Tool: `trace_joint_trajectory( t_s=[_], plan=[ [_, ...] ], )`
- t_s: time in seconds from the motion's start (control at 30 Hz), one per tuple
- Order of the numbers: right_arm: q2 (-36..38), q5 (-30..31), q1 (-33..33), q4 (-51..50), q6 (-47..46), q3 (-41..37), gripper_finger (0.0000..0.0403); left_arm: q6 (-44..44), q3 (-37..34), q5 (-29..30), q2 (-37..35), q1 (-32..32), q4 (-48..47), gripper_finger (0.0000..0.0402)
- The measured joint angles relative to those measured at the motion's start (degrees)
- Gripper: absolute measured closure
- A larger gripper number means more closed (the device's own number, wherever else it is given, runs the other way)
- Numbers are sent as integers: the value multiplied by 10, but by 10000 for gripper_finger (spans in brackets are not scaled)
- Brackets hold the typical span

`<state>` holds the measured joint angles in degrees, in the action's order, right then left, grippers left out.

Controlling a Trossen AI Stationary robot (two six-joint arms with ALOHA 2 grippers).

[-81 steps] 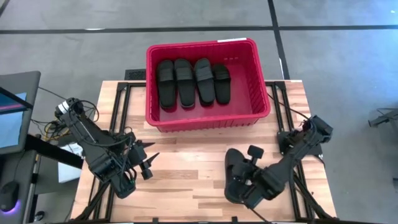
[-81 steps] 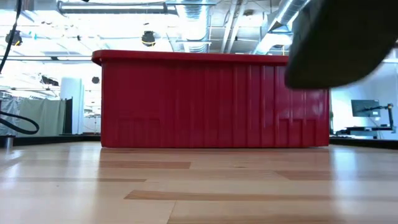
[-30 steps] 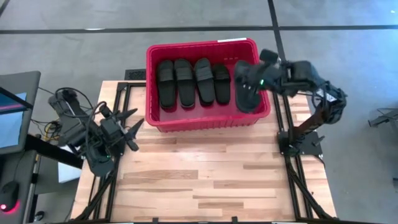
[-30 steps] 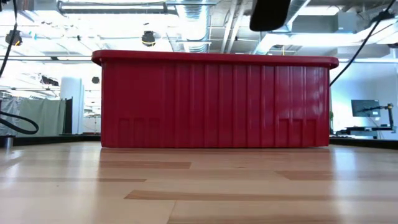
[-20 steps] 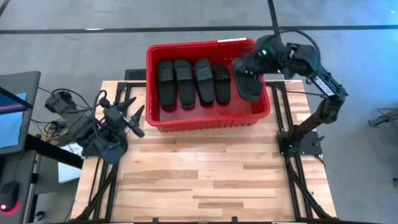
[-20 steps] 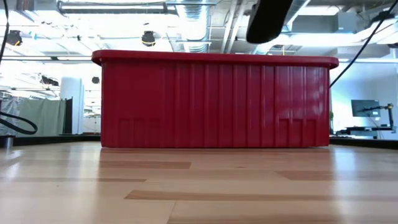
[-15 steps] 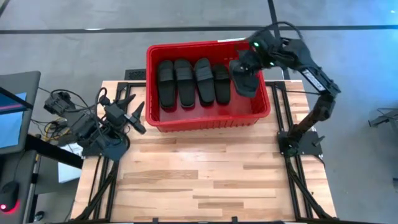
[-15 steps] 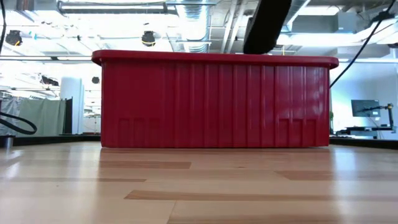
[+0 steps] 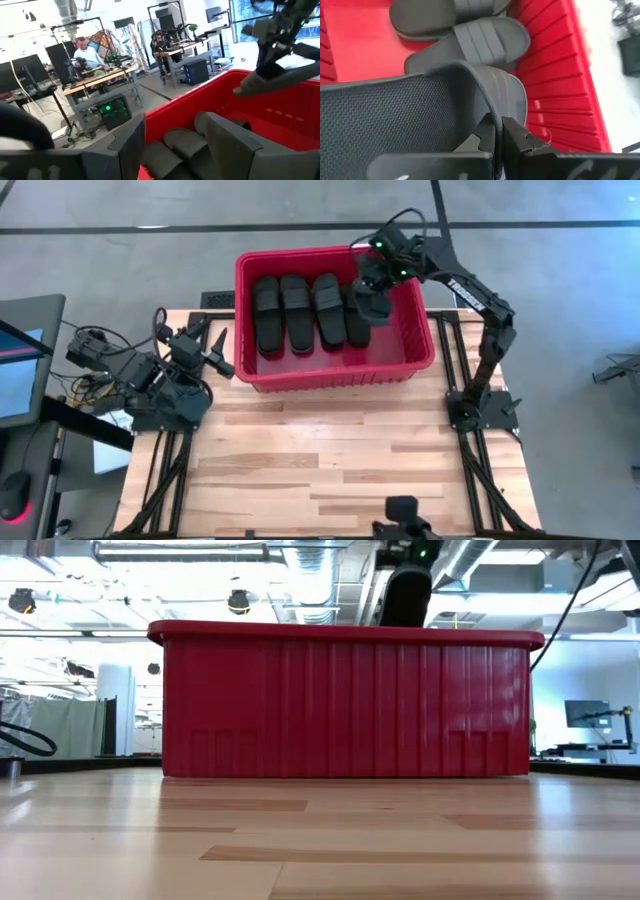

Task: Pick and place slides into bin
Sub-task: Put the black slipper into the red container

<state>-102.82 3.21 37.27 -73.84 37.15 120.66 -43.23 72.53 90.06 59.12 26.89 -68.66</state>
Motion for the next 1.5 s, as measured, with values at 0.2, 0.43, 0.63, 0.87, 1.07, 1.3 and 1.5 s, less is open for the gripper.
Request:
trace_joint_trajectory(
  t_s=[0.2,0.43,0.63,0.87,1.07,1.3,1.5],
  plan=[
    [-31,0,4,11,4,0,402,52,0,-5,-26,0,-1,209],
    [-34,-1,17,30,4,0,402,91,0,-24,-58,0,-1,209],
    [-33,1,38,32,5,0,402,126,0,-24,-78,0,-1,209],
    [-46,-5,59,65,30,-1,402,133,0,-23,-100,0,-16,209],
    [-63,1,69,84,65,0,402,122,0,-16,-105,0,-27,209],
    [-99,1,80,90,83,0,402,122,0,-10,-105,0,-28,209],
    [-110,11,93,134,109,0,402,108,0,-9,-105,0,-28,209]
  ],
)
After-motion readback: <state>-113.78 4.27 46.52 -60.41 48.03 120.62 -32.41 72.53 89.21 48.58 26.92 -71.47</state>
